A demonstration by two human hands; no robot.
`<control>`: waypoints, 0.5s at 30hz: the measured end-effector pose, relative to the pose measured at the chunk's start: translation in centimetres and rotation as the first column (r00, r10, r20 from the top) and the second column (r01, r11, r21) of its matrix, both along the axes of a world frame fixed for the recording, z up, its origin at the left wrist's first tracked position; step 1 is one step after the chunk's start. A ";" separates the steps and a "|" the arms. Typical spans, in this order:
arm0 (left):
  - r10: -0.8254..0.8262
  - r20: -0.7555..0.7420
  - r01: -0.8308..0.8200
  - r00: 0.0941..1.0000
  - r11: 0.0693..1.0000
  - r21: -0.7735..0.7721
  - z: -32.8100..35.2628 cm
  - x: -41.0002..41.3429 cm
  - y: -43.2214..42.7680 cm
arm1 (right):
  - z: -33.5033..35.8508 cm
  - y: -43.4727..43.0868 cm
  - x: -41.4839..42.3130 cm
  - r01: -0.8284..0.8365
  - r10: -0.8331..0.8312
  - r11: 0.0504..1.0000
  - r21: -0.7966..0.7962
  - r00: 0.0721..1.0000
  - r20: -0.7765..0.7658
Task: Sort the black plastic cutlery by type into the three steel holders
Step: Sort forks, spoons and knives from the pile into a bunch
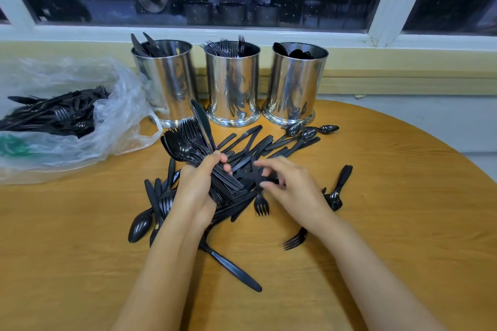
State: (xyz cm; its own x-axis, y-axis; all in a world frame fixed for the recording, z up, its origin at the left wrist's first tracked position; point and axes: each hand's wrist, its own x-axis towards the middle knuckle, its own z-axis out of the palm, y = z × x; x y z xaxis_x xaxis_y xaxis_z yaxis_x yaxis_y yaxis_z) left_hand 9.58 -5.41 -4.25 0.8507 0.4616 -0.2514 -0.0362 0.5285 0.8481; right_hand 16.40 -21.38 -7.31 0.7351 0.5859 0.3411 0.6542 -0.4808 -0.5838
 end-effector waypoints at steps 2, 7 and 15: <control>-0.004 0.001 0.004 1.000 1.000 -0.013 -0.1 0.0 0.0 | 0.5 -0.4 0.3 0.040 -0.055 0.990 0.138 0.992 0.110; -0.051 -0.029 0.051 0.998 0.999 0.000 -0.4 0.1 0.0 | 1.9 -1.2 0.3 0.137 -0.298 0.738 0.660 0.944 0.138; -0.179 -0.040 0.179 0.983 0.984 0.011 -1.0 0.3 -1.2 | 1.7 0.4 -0.7 0.376 0.020 0.468 0.800 0.900 -0.435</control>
State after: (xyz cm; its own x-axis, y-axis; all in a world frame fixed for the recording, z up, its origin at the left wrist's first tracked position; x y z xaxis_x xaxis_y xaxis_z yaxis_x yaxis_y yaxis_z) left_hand 9.91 -6.65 -5.21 0.9098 0.3067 -0.2798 0.0906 0.5110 0.8548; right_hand 15.73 -20.94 -5.63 0.9569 -0.0125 0.2901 0.2800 0.3035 -0.9107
